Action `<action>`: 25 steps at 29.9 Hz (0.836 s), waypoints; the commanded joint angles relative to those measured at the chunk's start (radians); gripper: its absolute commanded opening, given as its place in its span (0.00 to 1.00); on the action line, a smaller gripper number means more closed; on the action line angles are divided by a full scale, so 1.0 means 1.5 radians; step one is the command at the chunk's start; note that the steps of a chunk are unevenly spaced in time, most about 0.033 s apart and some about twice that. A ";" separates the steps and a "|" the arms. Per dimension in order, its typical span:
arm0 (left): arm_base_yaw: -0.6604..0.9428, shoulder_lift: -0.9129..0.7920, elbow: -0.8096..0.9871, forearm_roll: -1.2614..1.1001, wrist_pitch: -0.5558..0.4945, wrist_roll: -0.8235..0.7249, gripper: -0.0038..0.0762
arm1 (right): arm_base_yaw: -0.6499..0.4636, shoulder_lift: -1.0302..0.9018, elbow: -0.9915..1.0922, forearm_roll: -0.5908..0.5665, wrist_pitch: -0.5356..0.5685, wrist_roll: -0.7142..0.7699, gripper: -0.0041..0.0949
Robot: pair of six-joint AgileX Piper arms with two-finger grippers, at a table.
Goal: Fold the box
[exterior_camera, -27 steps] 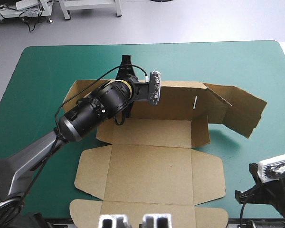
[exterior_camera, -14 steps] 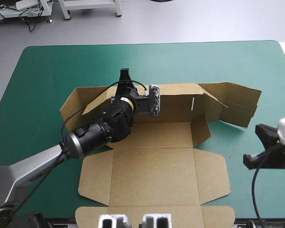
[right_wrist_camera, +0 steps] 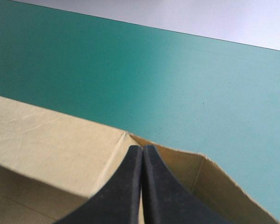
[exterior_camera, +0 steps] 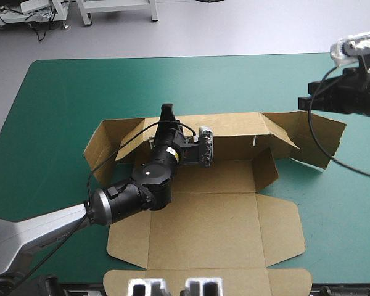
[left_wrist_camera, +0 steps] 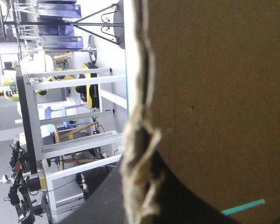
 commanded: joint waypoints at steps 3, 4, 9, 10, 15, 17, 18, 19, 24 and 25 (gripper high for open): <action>-0.025 -0.024 -0.004 0.031 -0.019 -0.042 0.03 | 0.002 0.130 -0.094 0.050 -0.014 -0.023 0.02; -0.025 -0.024 -0.004 0.031 -0.019 -0.042 0.03 | 0.002 0.153 -0.102 0.052 -0.011 -0.023 0.02; -0.025 -0.024 -0.004 0.037 -0.016 -0.042 0.03 | 0.002 0.241 -0.126 0.048 0.023 -0.025 0.02; -0.025 -0.024 -0.004 0.040 -0.016 -0.042 0.03 | 0.002 0.257 -0.126 0.046 0.033 -0.025 0.02; -0.025 -0.024 -0.004 0.058 -0.016 -0.042 0.03 | 0.002 0.313 -0.126 0.038 0.078 -0.033 0.02; -0.025 -0.024 -0.004 0.062 -0.016 -0.046 0.03 | 0.002 0.321 -0.120 0.018 0.081 -0.030 0.02; -0.025 -0.024 -0.004 0.062 -0.016 -0.046 0.03 | 0.002 0.321 -0.114 0.010 0.081 -0.030 0.02; -0.025 -0.024 -0.004 0.062 -0.016 -0.046 0.03 | 0.002 0.321 -0.109 0.001 0.081 -0.029 0.02; -0.025 -0.024 -0.004 0.061 -0.016 -0.046 0.03 | 0.002 0.303 -0.059 -0.033 0.081 -0.025 0.02; -0.025 -0.024 -0.004 0.060 -0.015 -0.047 0.03 | 0.002 0.296 -0.043 -0.036 0.081 -0.032 0.02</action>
